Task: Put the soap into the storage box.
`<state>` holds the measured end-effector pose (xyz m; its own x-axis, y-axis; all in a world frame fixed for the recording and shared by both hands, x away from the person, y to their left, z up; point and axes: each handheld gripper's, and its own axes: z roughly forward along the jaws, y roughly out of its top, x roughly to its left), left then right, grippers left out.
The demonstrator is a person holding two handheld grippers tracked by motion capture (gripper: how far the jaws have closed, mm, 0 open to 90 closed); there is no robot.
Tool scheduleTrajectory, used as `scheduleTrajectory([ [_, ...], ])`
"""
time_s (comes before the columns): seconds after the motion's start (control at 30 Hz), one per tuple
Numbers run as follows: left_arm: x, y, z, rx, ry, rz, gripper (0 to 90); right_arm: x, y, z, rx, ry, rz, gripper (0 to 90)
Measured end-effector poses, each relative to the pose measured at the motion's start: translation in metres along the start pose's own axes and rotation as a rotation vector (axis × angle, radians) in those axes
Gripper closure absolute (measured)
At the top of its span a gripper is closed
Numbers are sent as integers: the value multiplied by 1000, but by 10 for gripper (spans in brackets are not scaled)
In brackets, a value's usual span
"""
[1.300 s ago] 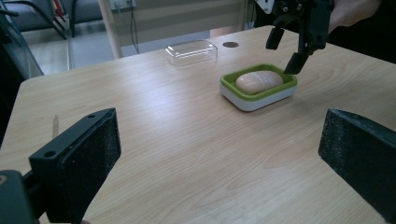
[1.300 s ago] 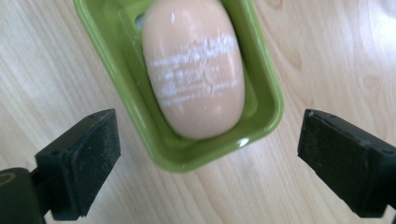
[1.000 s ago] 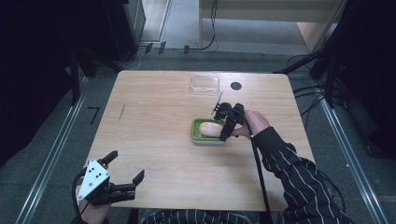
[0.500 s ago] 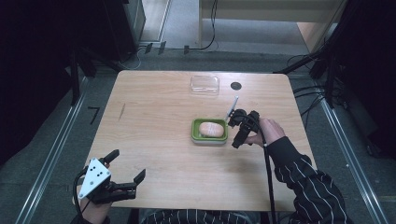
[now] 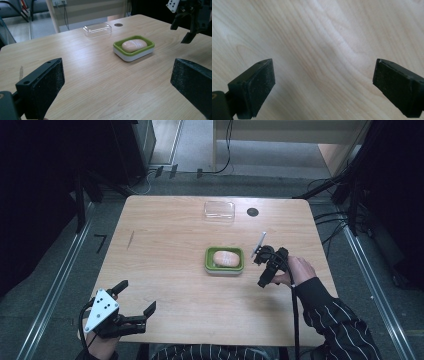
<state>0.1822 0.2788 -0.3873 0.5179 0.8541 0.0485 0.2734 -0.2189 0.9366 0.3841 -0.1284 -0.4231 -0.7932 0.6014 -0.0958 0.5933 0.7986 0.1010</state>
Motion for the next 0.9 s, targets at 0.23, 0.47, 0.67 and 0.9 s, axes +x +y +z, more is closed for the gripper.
scheduleTrajectory([
  [0.23,0,1,2,-2,-4,-1,0,2,-16,4,-7,-5,25,51],
  [0.47,-1,2,4,-2,-12,6,0,7,-33,12,19,8,43,51],
  [0.67,-1,2,5,-4,-16,4,0,12,-47,15,33,18,53,51],
  [0.9,-2,3,6,3,-17,10,0,11,-53,18,32,19,48,62],
])
